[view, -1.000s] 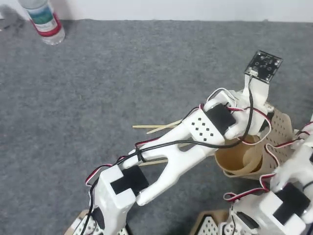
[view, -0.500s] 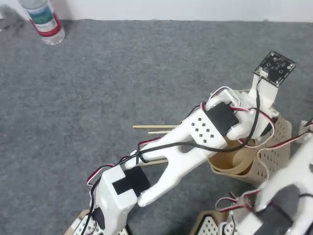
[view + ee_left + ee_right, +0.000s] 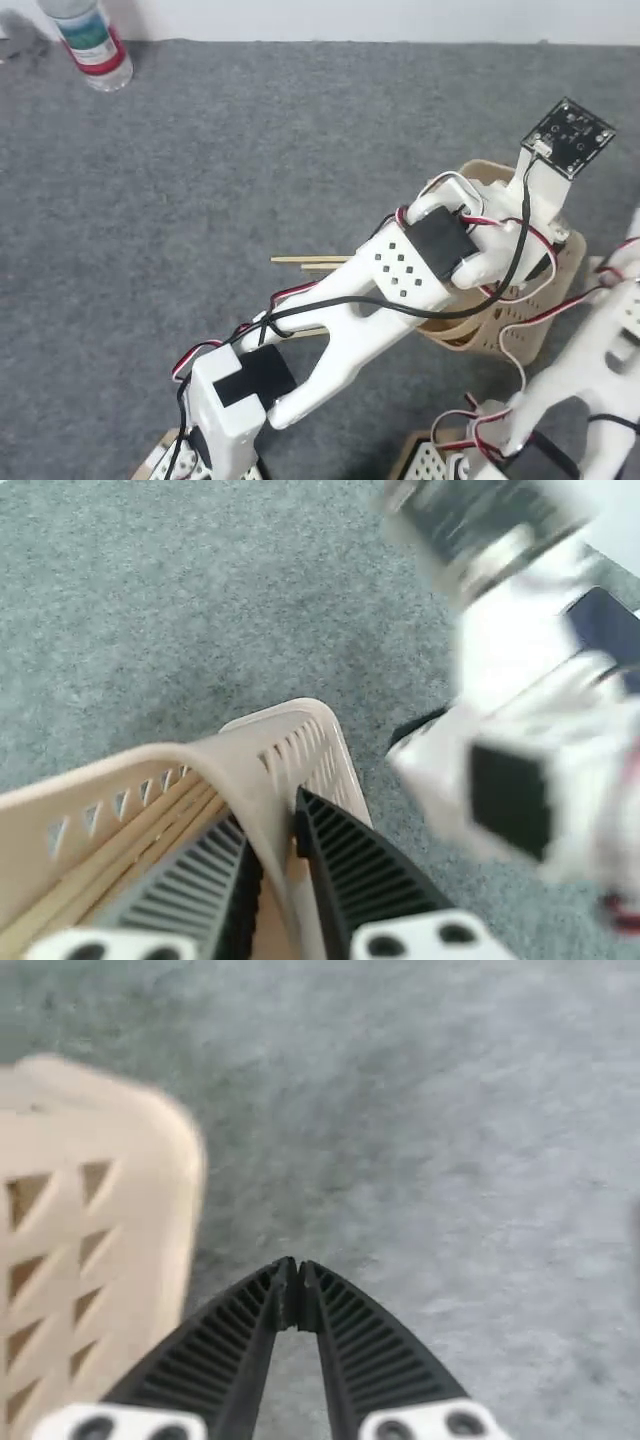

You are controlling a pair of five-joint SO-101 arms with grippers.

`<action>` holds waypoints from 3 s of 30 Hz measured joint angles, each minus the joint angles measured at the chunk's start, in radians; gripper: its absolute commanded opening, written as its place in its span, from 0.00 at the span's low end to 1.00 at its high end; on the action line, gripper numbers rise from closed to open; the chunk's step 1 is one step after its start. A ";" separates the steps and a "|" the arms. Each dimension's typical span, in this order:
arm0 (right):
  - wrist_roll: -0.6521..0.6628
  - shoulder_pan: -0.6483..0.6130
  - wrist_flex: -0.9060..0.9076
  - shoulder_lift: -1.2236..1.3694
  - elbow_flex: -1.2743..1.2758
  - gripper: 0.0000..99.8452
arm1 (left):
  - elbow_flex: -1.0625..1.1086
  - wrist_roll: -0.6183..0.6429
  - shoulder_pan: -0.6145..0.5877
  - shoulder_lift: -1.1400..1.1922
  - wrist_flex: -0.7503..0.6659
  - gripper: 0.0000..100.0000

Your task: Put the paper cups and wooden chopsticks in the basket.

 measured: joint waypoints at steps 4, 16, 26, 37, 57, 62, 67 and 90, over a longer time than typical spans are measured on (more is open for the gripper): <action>0.000 -0.044 -0.118 0.000 0.146 0.01 | 0.000 -0.071 0.000 0.000 0.000 0.01; -0.038 -0.044 -0.298 0.000 0.282 0.01 | -0.060 -0.123 -0.078 0.127 -0.014 0.01; -0.072 0.130 -0.399 0.000 0.282 0.01 | -0.195 -0.126 -0.040 0.244 -0.046 0.19; -0.061 0.235 -0.506 0.000 0.282 0.01 | -0.347 -0.066 -0.041 0.377 0.003 0.30; -0.041 0.345 -0.377 0.562 -0.153 0.01 | -0.493 -0.054 0.011 0.408 0.071 0.30; -0.074 0.293 -0.264 0.557 -0.249 0.01 | -0.493 -0.052 -0.025 0.408 0.089 0.30; -0.084 0.236 -0.149 0.446 -0.308 0.01 | -0.493 -0.052 -0.052 0.408 0.121 0.30; -0.086 -0.135 0.781 0.100 -1.260 0.01 | -0.520 -0.052 -0.103 0.516 0.054 0.18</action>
